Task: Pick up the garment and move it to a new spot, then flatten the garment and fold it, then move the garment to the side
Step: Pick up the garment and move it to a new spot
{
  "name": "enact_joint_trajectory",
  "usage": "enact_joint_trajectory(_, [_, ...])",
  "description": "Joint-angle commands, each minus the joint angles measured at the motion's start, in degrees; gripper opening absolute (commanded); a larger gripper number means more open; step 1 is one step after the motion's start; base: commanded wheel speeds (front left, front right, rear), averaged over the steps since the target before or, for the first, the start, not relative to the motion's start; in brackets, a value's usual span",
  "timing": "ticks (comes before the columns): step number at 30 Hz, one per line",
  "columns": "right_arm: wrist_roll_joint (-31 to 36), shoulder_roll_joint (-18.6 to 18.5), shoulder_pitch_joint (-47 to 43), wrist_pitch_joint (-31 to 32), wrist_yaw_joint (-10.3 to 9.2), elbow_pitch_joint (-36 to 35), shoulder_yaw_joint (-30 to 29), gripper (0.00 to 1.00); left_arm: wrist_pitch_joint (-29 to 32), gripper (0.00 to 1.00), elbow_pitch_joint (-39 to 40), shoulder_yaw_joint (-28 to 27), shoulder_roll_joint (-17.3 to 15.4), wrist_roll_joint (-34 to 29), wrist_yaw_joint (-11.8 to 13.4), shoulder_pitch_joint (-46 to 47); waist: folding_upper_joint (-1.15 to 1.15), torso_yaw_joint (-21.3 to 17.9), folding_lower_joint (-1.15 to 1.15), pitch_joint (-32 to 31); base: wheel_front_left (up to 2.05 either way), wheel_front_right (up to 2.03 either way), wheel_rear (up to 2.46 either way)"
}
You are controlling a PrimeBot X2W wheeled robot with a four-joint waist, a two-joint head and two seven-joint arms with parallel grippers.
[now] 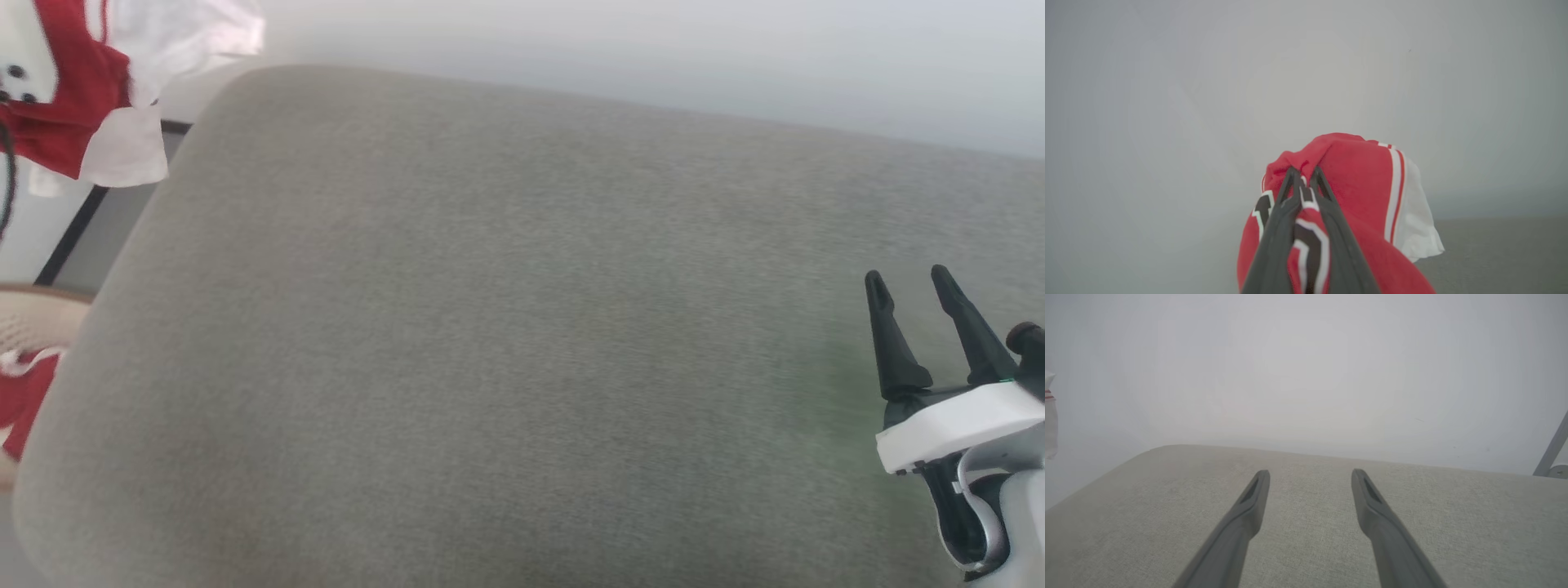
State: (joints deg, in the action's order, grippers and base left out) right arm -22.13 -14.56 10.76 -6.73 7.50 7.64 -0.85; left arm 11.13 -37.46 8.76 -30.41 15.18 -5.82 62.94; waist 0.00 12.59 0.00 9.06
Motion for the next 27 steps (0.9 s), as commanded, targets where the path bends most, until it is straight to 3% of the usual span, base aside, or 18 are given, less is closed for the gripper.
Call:
enact_joint_trajectory(1, [-0.2, 0.1, -0.4, -0.6, -0.02, 0.2, -0.3, 1.00, 1.7, 0.00, 3.2, 0.1, 0.2, 0.9, 0.5, -1.8, 0.00, -1.3, 0.00, -0.6, 0.00, 0.00, 0.00])
enact_joint_trajectory(12, [-0.3, 1.1, 0.9, -3.2, -0.02, 2.1, -2.6, 1.00, 20.1, 0.00, 36.2, 1.1, 0.5, 3.6, 5.4, -14.4, 0.00, -9.6, 0.00, 0.5, 0.00, 0.00, 0.00])
enact_joint_trajectory(20, [-0.6, 1.6, 2.1, -4.9, -0.02, 3.6, -3.1, 1.00, 27.6, 0.00, 48.5, 4.3, 2.8, 4.0, 7.7, -17.9, 0.00, -15.7, 0.00, 2.5, 0.00, 0.00, 0.00])
enact_joint_trajectory(27, [-1.2, 2.5, 2.9, -6.5, -0.02, 5.3, -3.2, 1.00, 31.3, 0.00, 52.2, 8.8, 6.6, 5.3, 8.6, -19.4, 0.00, -20.2, 0.00, 4.3, 0.00, 0.00, 0.00])
